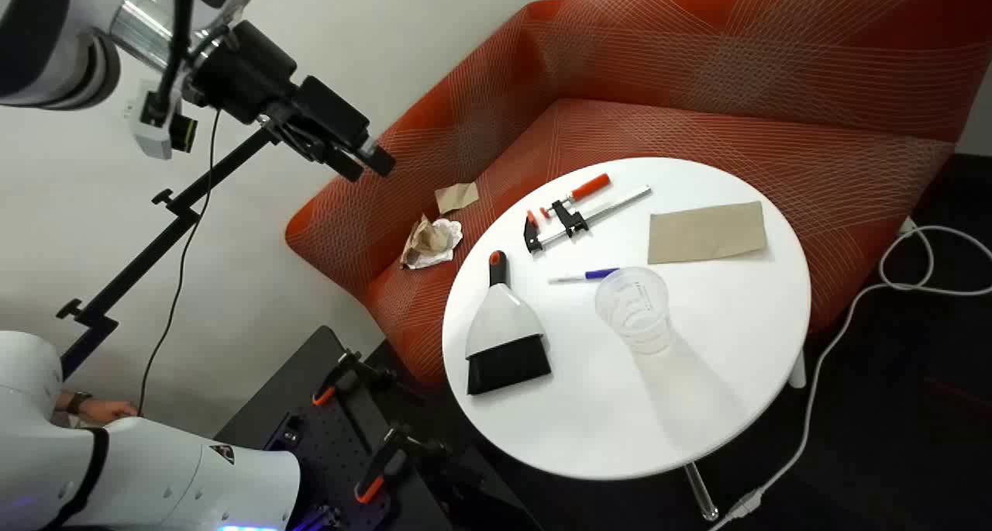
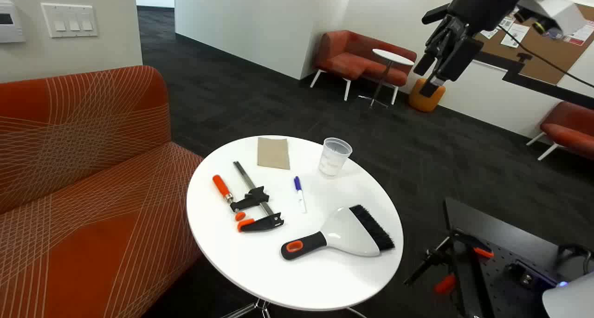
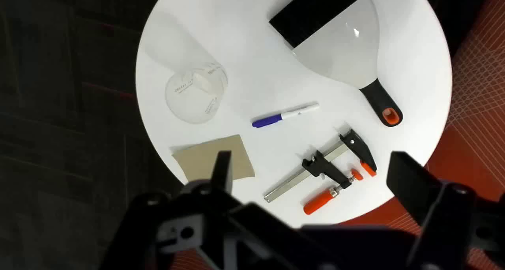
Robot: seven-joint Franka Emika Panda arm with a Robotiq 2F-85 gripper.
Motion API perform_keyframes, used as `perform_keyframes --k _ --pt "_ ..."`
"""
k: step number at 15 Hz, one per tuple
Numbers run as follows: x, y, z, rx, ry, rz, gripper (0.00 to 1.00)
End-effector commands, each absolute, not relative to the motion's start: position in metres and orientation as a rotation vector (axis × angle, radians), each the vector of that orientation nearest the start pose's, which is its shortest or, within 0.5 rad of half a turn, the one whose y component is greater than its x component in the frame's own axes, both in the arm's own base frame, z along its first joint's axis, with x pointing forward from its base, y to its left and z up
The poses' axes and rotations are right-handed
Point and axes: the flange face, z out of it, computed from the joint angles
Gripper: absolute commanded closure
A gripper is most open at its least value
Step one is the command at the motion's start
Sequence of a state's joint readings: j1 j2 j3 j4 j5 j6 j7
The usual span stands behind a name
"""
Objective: Pick the cup and move it up on the table
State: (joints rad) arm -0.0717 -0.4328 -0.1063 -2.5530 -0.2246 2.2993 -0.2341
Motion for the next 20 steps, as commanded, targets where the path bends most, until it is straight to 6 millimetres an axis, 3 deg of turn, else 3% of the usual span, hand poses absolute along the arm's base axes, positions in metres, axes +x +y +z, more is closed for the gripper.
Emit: perform_keyframes --k 1,7,10,15,20 --pt "0.412 -0.079 0.435 -3.285 -0.324 -0.244 0.00" --pt "0.412 -0.079 0.435 -3.285 -0.324 -0.244 0.00" --pt "0.426 -0.092 0.433 -3.298 -0.231 -0.244 0.00" --pt "0.461 -0.145 0.415 -3.280 -0.021 -0.260 0.00" --pt "0.494 -0.199 0.368 -3.273 0.196 -0.247 0.00"
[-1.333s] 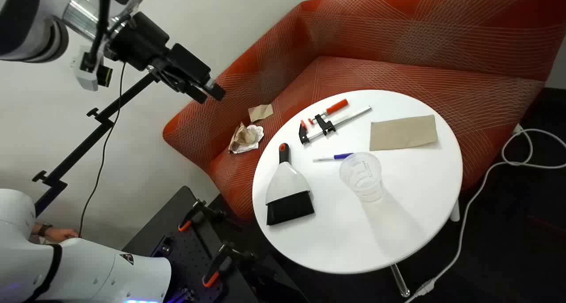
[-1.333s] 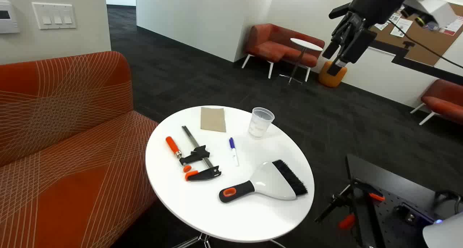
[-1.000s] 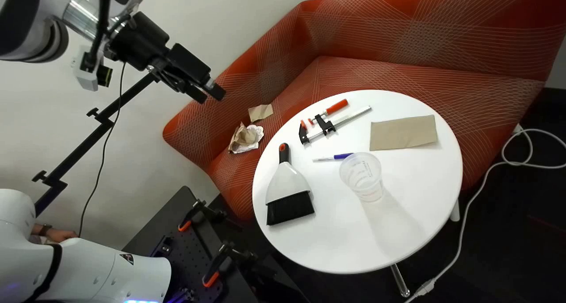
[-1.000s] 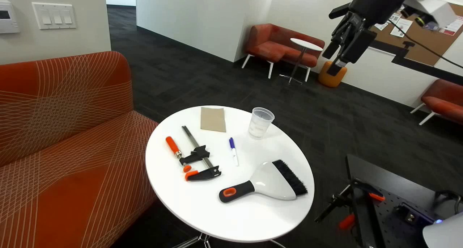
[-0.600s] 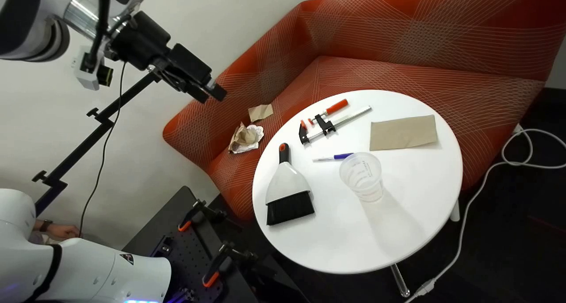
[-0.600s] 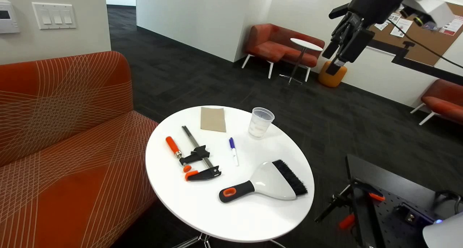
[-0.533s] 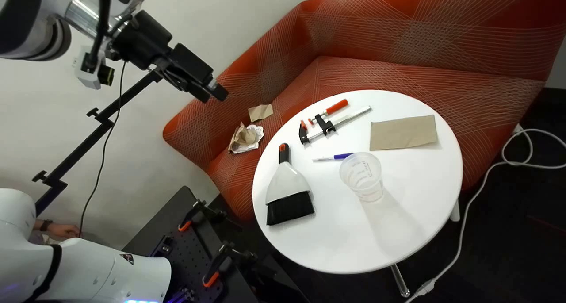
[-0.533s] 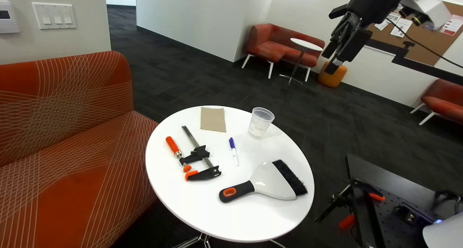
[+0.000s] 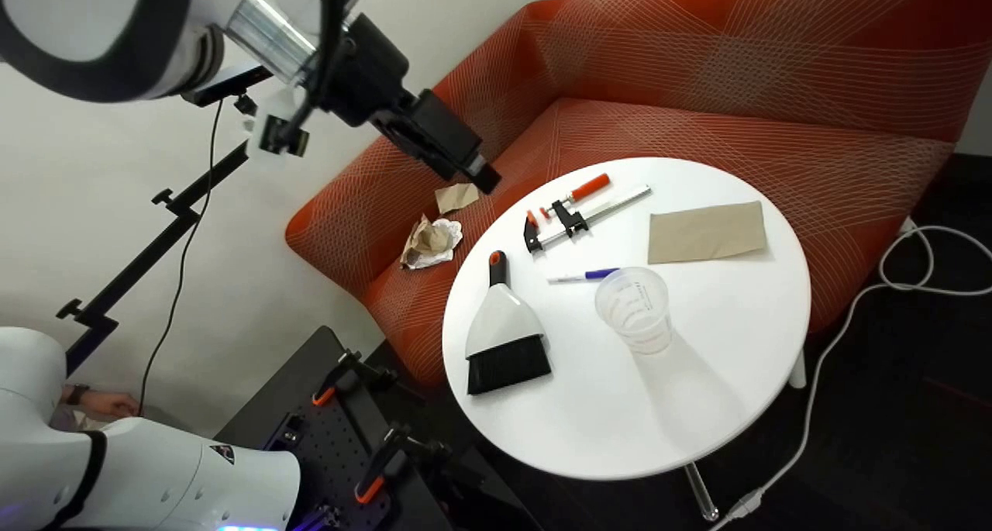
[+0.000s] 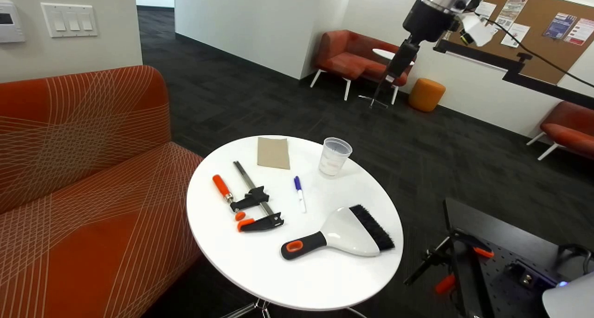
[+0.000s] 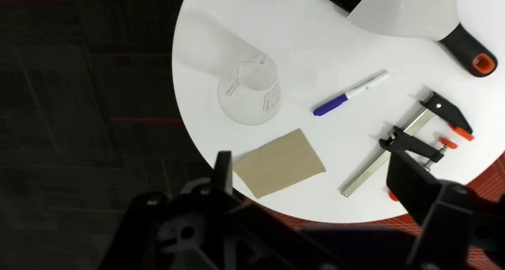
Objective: Pick the cup and move it up on the table
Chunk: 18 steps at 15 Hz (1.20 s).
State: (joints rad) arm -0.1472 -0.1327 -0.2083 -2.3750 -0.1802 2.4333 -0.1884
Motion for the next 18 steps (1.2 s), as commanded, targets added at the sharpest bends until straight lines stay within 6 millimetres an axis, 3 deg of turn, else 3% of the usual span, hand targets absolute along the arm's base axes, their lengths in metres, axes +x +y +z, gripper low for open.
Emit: perform_keyframes --k 1,5,10,12,18 --pt "0.500 -0.209 0.354 -3.265 0.230 -0.233 0.00" --pt "0.513 -0.239 0.304 -3.219 0.373 -0.178 0.00" --pt "0.515 -0.268 0.250 -3.162 0.550 -0.098 0.00" --pt "0.506 -0.264 0.251 -3.176 0.490 -0.066 0.00" --pt "0.515 -0.275 0.237 -3.156 0.585 -0.039 0.00"
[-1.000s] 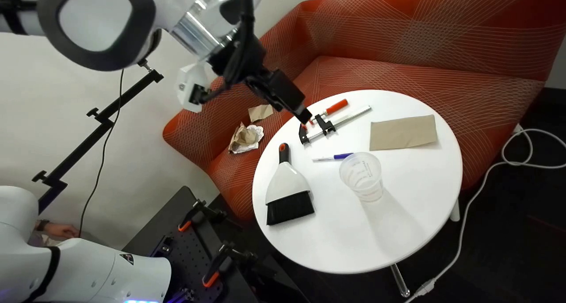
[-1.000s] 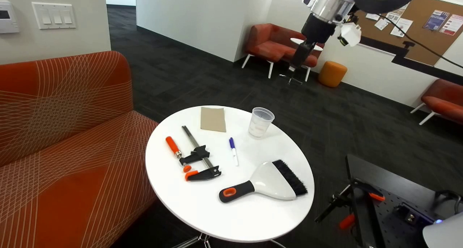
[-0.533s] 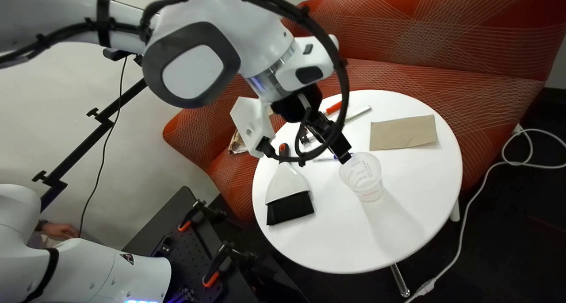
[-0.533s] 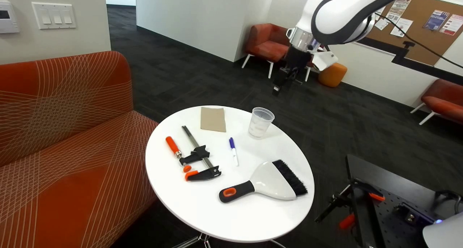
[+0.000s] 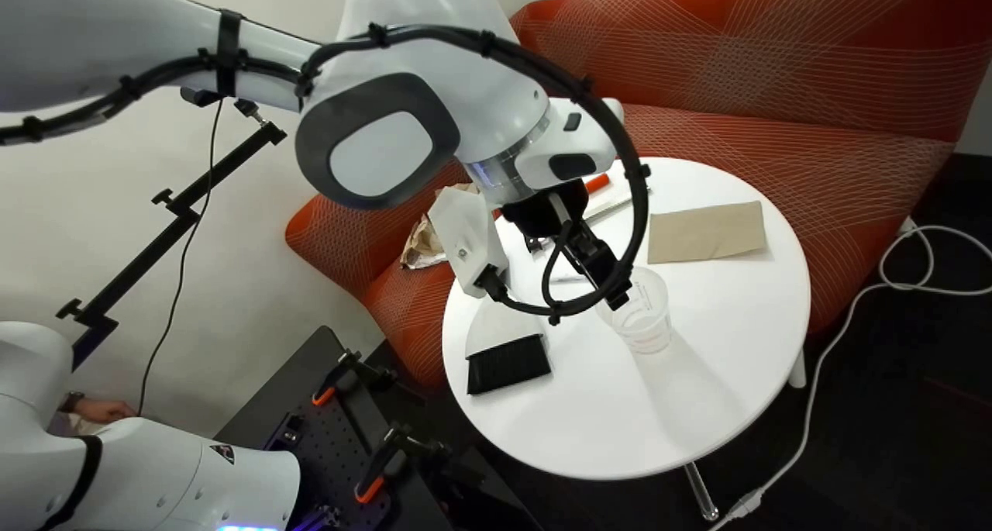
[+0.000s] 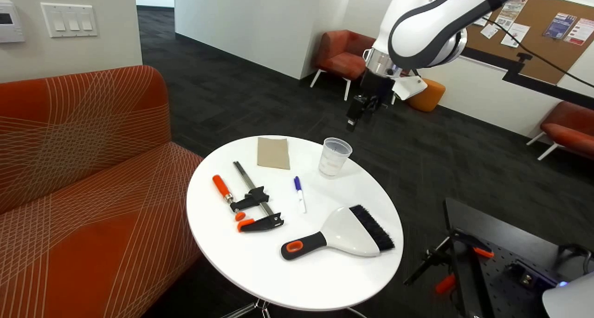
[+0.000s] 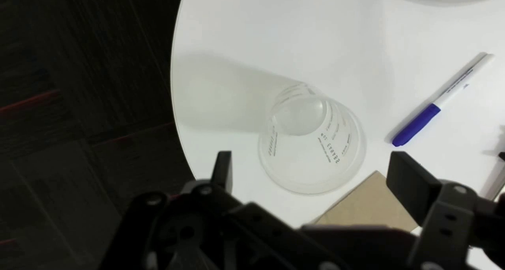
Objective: Pick the cup and move it up on the table
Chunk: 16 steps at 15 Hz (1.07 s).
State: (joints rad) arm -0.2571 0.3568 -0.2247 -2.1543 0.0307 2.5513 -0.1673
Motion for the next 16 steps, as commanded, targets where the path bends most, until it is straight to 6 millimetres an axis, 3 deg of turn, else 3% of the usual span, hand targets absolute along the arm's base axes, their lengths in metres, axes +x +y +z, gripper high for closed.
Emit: perform_keyframes --k 1,8,15,16 --pt "0.517 -0.282 0.231 -3.153 0.617 -0.041 0.00" --pt "0.525 -0.317 0.190 -3.092 0.774 0.006 0.00" --pt "0.530 -0.321 0.148 -3.061 0.817 0.087 0.00" --pt "0.531 -0.322 0.143 -3.061 0.818 0.085 0.25"
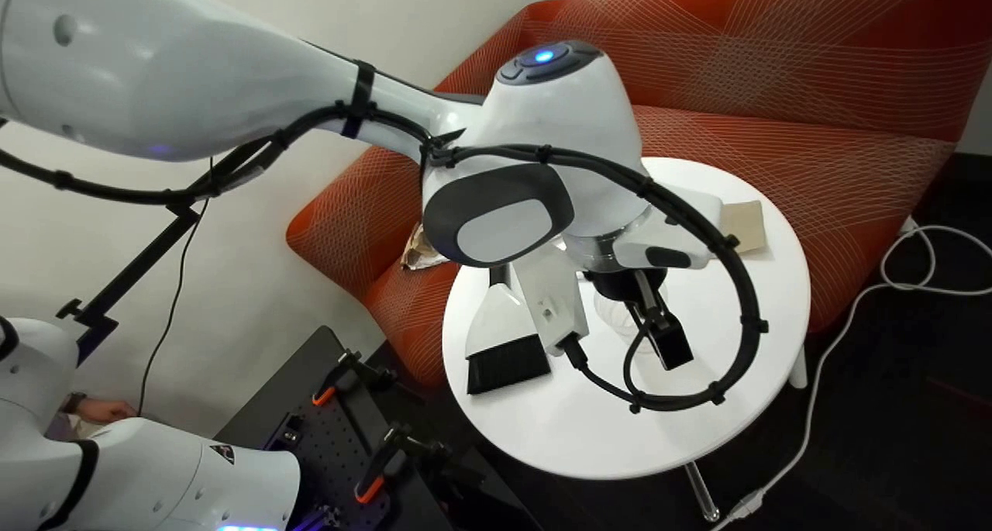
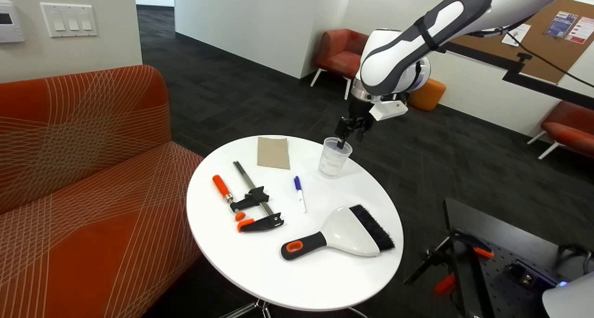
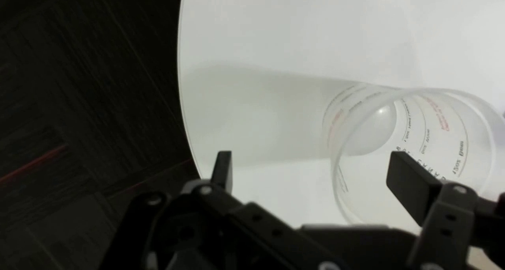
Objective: Pick the cup and move it up on the table
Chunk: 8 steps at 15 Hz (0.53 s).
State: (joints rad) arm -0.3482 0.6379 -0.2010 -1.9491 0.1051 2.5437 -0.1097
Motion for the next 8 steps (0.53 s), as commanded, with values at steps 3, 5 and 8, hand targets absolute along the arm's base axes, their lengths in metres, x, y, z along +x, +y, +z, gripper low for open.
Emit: perform_keyframes --k 3,5,8 --pt "0.5324 -0.3227 0.1350 -3.063 0.814 0.097 0.43" --pt "0.5335 -0.3236 0.1331 -3.064 0.814 0.099 0.59" --pt "0.5355 -0.3241 0.1329 -3.067 0.807 0.093 0.81"
